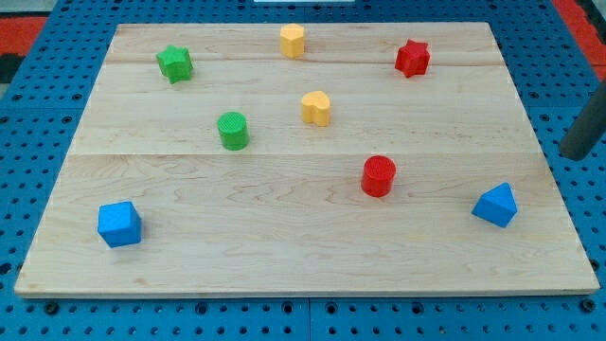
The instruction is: Push blue triangle towards the center right
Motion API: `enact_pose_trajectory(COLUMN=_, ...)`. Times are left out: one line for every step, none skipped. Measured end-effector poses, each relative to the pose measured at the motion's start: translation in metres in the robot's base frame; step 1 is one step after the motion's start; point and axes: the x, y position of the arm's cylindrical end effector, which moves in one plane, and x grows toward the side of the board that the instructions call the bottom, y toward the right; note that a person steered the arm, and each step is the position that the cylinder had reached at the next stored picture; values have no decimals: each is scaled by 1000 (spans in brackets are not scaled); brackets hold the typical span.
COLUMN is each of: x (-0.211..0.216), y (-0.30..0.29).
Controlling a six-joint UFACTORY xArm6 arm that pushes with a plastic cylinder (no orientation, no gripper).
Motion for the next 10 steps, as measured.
enact_pose_trajectory(x=1, y=0)
enact_pose_trajectory(x=1, y=2)
enact_pose_trajectory(x=1, y=8)
enact_pose_trajectory(x=1, y=8)
enact_pose_trajectory(x=17, y=7)
enact_pose_trajectory(x=65, y=12)
enact_pose_trajectory(x=102, y=4)
enact_pose_trajectory(x=129, y=-43)
enact_pose_trajectory(x=128, y=-123)
enact_pose_trajectory(x=99, y=-156)
